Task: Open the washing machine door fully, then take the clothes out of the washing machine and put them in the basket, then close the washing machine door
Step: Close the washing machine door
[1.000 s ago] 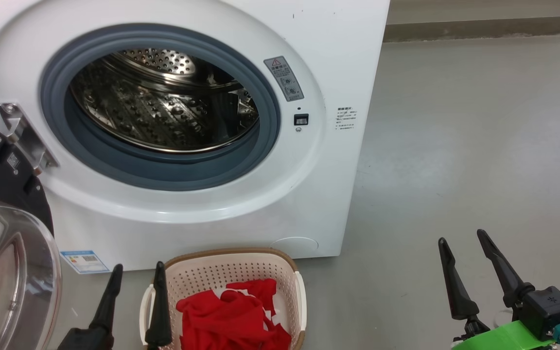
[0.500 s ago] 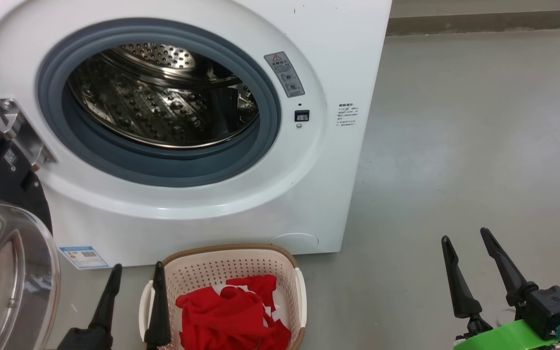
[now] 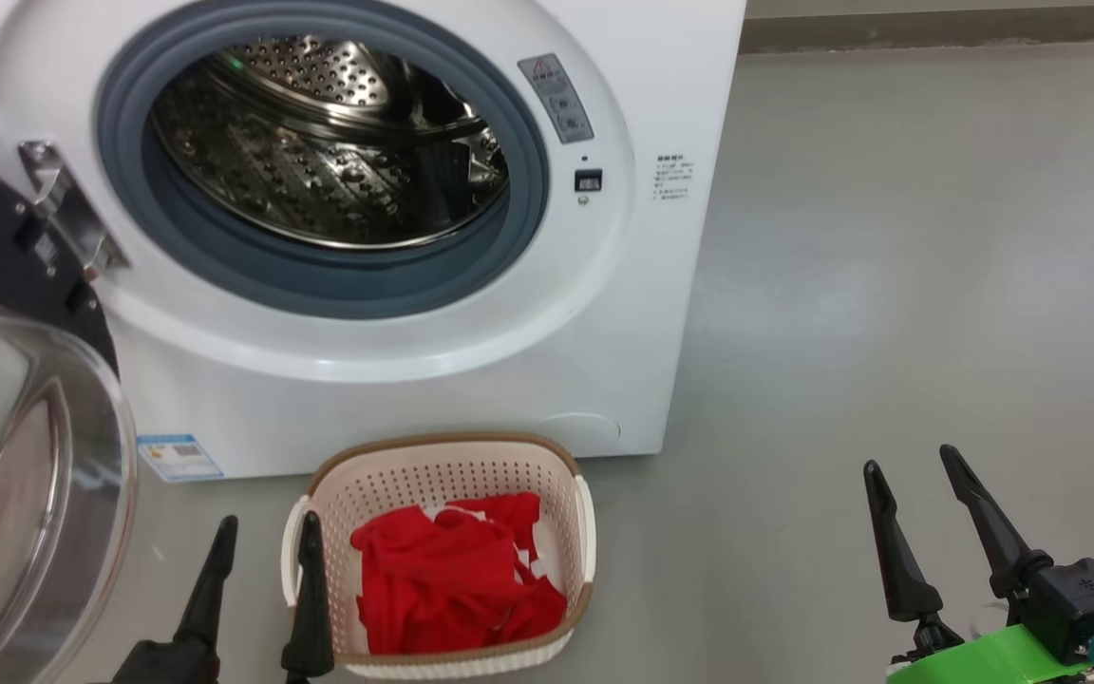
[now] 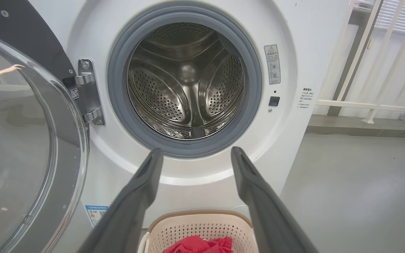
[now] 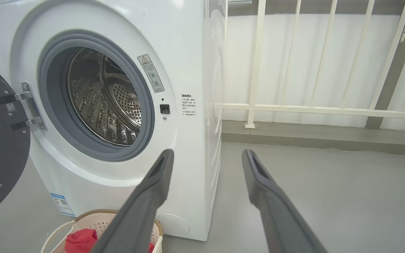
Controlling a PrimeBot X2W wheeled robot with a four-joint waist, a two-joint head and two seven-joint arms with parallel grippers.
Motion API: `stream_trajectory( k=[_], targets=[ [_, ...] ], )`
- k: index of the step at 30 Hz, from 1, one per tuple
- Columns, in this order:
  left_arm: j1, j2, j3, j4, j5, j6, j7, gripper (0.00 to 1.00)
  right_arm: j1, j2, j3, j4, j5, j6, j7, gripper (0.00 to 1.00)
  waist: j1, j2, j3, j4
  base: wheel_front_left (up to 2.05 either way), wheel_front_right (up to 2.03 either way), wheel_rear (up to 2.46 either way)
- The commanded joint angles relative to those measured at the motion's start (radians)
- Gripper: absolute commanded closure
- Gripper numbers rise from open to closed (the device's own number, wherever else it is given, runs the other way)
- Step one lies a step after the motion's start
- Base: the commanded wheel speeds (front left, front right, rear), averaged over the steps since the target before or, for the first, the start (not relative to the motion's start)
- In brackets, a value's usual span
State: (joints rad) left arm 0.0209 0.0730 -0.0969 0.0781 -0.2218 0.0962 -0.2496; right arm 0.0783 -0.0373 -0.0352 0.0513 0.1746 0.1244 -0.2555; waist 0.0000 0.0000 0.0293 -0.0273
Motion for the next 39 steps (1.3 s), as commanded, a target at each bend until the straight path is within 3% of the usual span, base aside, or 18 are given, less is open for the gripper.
stream_trajectory(
  k=[1, 21, 39],
  targets=[
    [-0.029, 0.01, 0.027, -0.026, -0.017, -0.002, -0.012, 0.0, -0.017, -0.013, 0.02, -0.03, -0.008, 0.006, -0.006, 0.0, 0.0, 0.0, 0.0, 0.002, -1.56, 1.56, 0.0],
    [-0.017, 0.019, -0.007, -0.058, 0.022, 0.046, 0.023, 0.0, -0.008, -0.013, 0.023, -0.034, -0.006, 0.006, -0.006, 0.0, 0.0, 0.0, 0.001, 0.021, -0.42, 0.42, 0.0],
    [-0.017, 0.032, -0.009, -0.119, 0.033, 0.08, 0.037, 0.0, -0.023, -0.013, 0.044, -0.041, -0.012, 0.006, -0.006, 0.0, 0.0, 0.0, 0.01, 0.177, 0.0, 0.0, 0.0]
  ],
)
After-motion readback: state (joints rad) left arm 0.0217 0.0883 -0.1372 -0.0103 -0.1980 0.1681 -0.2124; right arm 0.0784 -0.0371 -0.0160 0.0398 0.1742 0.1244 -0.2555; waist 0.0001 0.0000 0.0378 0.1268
